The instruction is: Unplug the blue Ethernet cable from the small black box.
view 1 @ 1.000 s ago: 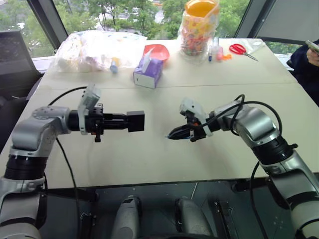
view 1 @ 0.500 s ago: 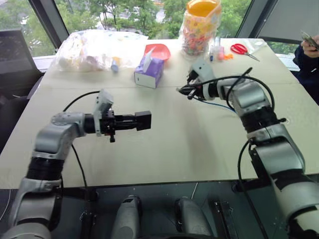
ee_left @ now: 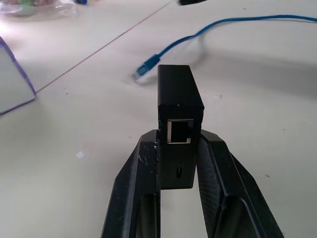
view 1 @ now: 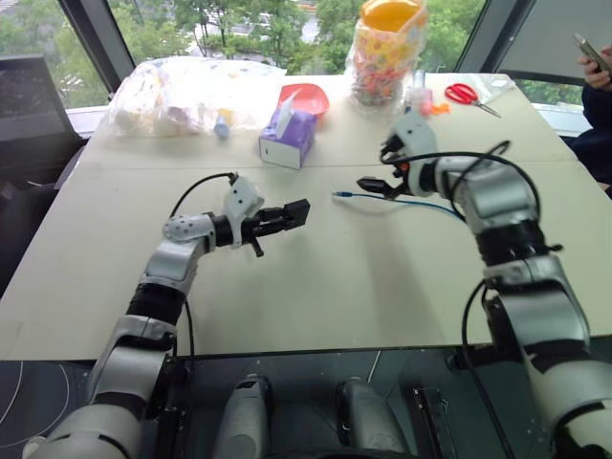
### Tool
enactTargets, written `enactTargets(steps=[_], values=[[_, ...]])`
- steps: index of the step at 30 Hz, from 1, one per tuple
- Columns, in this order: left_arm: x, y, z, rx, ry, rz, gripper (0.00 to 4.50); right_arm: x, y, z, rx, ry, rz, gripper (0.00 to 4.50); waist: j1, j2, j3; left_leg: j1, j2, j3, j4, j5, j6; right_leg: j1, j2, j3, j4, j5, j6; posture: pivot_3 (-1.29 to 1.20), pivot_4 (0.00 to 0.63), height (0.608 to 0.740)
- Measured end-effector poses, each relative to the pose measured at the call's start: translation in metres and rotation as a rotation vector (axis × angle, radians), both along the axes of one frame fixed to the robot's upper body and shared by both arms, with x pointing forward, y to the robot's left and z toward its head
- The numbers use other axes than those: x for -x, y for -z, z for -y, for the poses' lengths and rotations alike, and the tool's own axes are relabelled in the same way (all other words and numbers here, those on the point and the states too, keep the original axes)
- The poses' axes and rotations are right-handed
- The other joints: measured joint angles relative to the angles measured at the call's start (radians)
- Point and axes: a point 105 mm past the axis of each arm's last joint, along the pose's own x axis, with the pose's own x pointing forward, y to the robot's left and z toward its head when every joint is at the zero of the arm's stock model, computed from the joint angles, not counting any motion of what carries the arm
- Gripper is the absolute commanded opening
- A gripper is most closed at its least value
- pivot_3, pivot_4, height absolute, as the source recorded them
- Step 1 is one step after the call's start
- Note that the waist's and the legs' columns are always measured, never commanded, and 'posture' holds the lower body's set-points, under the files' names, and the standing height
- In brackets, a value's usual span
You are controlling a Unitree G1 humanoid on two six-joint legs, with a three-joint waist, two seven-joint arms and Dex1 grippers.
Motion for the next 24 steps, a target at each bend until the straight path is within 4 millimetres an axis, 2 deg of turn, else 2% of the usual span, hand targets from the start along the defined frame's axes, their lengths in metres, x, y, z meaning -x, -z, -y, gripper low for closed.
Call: enactTargets(steps=[4,6,10,13,14,20,24], values=[[-0.01,0.008,0.016,0.027,-0.038,0.0,0.44,0.03,0.025,-0.005,-0.017,-0.02,-0.073,4.47,-0.005,0.0,0.0,0.0,0.0,0.0,0.0,0.0,0.0,0.0,0.0,0.0,0.0,0.0,0.0,0.0,0.15,0.735],[-0.01,0.015,0.016,0.019,-0.044,-0.006,1.49,0.035,0.026,-0.004,-0.02,0.0,-0.085,4.5,-0.01,0.0,0.0,0.001,0.0,0.0,0.0,0.0,0.0,0.0,0.0,0.0,0.001,0.0,0.0,0.0,0.15,0.735],[-0.011,0.033,0.005,-0.031,-0.07,-0.051,3.15,0.041,0.011,-0.005,-0.037,0.019,-0.045,4.5,-0.007,0.0,0.0,0.003,0.0,-0.001,-0.001,0.0,0.0,0.0,0.001,0.0,0.003,0.0,0.0,0.0,0.15,0.735],[-0.01,0.034,-0.002,-0.046,-0.067,-0.056,4.35,0.05,0.011,-0.007,-0.045,0.018,-0.052,4.5,-0.005,0.0,0.0,0.003,0.0,-0.001,-0.001,0.0,0.0,0.0,0.0,0.0,0.002,0.0,0.0,0.0,0.15,0.735],[-0.01,0.035,-0.005,-0.049,-0.068,-0.056,4.47,0.052,0.013,-0.008,-0.049,0.013,-0.062,4.5,-0.004,0.0,0.0,0.002,0.0,-0.001,0.0,0.0,0.0,0.0,0.0,0.0,0.002,0.0,0.0,0.0,0.15,0.735],[0.0,0.032,-0.021,-0.033,-0.065,-0.078,4.47,0.069,0.019,-0.01,-0.047,-0.021,-0.104,4.5,-0.005,0.0,0.0,0.002,0.0,-0.001,-0.001,0.0,0.0,0.0,0.0,0.0,0.002,-0.001,-0.002,0.0,0.15,0.735],[0.014,0.019,-0.048,-0.034,-0.075,-0.086,4.47,0.086,0.027,-0.007,-0.029,-0.073,-0.136,4.5,-0.008,0.0,0.0,0.003,0.001,-0.001,-0.001,0.0,0.0,0.0,0.0,0.0,0.002,-0.002,-0.003,0.0,0.15,0.735]])
